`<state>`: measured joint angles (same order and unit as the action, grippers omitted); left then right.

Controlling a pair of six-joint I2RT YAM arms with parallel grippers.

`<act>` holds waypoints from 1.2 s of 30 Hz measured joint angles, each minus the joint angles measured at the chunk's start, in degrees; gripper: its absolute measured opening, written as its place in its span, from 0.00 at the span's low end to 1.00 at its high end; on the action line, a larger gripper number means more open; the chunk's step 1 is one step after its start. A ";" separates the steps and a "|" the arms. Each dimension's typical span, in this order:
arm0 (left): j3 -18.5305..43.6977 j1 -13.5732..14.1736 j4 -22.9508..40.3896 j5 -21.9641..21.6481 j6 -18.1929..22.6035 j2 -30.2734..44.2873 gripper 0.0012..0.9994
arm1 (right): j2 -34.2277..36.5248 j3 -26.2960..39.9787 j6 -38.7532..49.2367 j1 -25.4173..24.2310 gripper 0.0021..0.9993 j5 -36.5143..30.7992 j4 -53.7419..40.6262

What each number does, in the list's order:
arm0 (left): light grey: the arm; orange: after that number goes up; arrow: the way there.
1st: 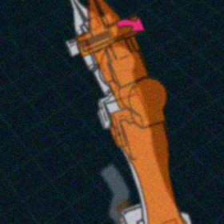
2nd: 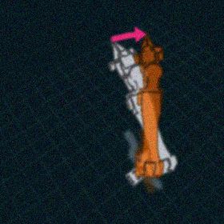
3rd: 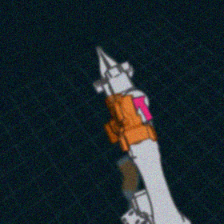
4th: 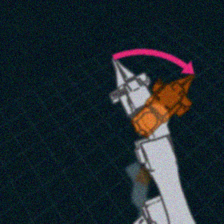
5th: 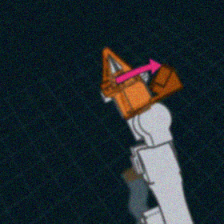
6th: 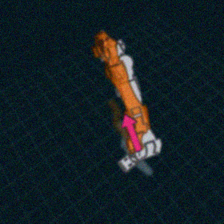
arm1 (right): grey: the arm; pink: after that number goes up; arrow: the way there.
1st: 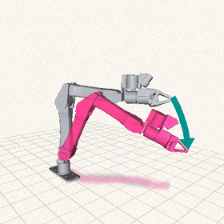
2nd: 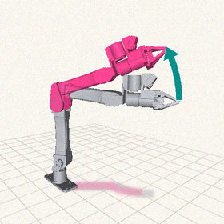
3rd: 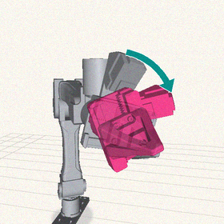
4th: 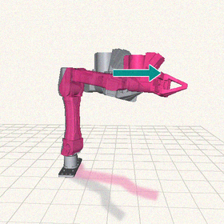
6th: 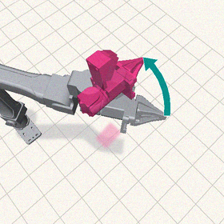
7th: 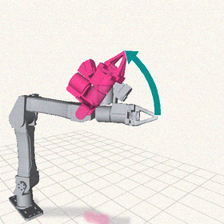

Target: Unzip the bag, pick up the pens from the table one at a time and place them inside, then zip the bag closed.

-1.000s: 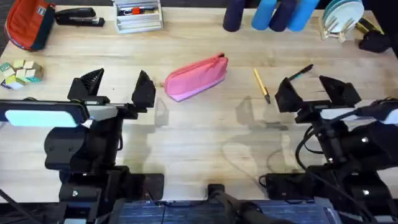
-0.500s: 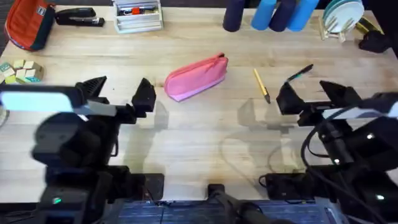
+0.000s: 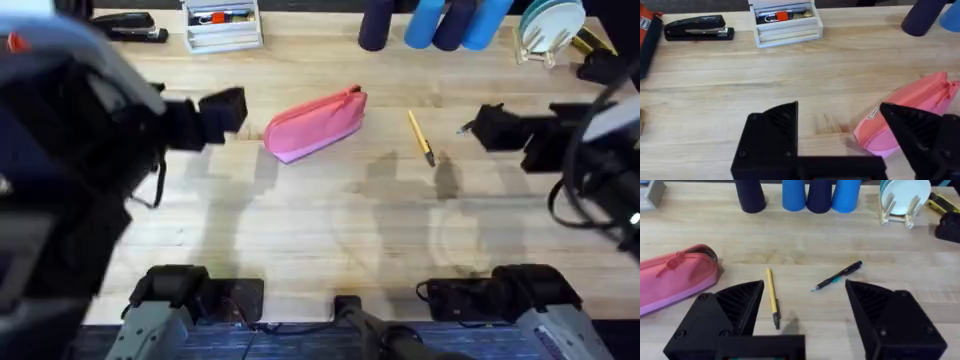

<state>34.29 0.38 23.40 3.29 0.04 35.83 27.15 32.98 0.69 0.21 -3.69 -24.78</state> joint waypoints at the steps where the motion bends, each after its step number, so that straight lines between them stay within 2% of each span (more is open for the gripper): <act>1: 1.40 0.01 0.00 0.15 0.01 2.12 0.99 | 2.05 1.77 0.04 0.00 1.00 -0.02 -0.75; 6: 7.41 0.00 1.70 2.18 1.57 9.99 0.99 | 11.55 11.30 0.26 0.00 1.00 -0.13 -5.92; 7: 8.84 0.00 2.61 3.01 2.39 11.38 0.99 | 13.39 13.41 0.29 0.00 1.00 -0.15 -7.47; 8: 12.57 0.02 5.37 4.88 4.85 14.70 0.99 | 18.08 18.93 0.46 0.00 1.00 -0.15 -10.73; 13: 16.84 0.02 9.13 6.33 8.58 18.96 0.99 | 24.27 26.34 0.65 0.00 1.00 -0.15 -15.44; 17: 17.41 0.02 9.44 6.62 10.87 20.20 0.99 | 27.28 29.27 0.65 0.00 1.00 -0.15 -16.45; 25: 17.41 0.02 12.26 7.35 16.10 20.27 0.99 | 27.72 29.63 0.65 0.00 1.00 -0.15 -16.87; 29: 17.41 0.02 16.52 9.34 23.02 20.27 0.99 | 27.72 29.65 0.65 0.00 1.00 -0.14 -16.87; 36: 17.41 0.02 23.04 15.87 38.15 20.27 0.99 | 27.72 29.65 0.67 0.00 1.00 -0.15 -16.87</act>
<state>51.70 0.40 46.44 19.16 38.19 56.10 54.87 62.63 1.36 0.21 -3.84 -41.65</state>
